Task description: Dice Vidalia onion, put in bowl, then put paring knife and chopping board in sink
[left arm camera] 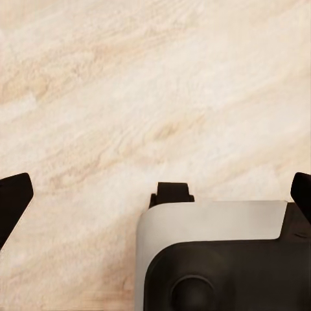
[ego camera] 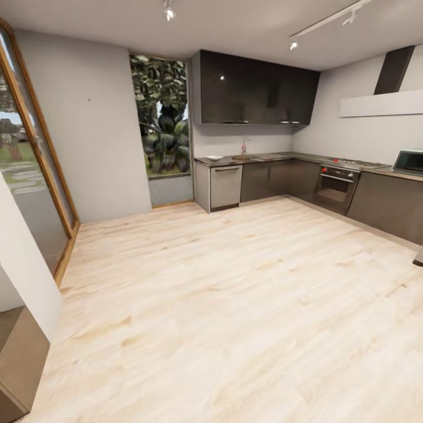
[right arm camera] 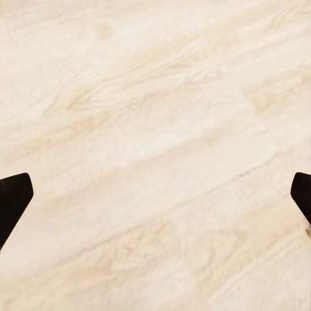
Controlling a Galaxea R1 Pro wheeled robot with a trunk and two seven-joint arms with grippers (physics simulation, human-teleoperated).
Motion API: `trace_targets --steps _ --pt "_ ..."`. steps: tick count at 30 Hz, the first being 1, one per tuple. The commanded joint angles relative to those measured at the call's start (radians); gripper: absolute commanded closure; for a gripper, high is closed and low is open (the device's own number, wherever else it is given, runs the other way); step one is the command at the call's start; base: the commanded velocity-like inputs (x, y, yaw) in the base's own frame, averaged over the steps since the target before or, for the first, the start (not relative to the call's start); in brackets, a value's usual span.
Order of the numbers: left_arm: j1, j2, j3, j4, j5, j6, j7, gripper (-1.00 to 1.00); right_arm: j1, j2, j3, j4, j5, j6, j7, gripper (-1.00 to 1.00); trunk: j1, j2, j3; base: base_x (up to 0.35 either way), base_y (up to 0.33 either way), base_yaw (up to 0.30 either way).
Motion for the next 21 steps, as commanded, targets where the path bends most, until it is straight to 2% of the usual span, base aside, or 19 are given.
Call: trace_targets --steps 1,9,21 --pt "0.000 0.000 0.001 0.001 0.002 -0.003 0.000 -1.00 0.000 0.000 0.000 0.001 0.007 -0.002 -0.006 -1.00 0.001 0.000 -0.001 0.315 0.000 0.000" --pt "-0.001 0.000 0.001 0.001 0.002 -0.003 0.000 -1.00 -0.001 0.000 0.000 0.000 0.007 -0.002 -0.005 -1.00 0.001 0.000 -0.001 0.316 0.000 -0.019" --pt "-0.001 0.000 0.001 0.001 0.002 -0.003 0.000 -1.00 0.000 0.000 0.000 -0.001 0.007 -0.002 -0.005 -1.00 0.001 0.000 -0.001 0.316 0.000 -0.120"
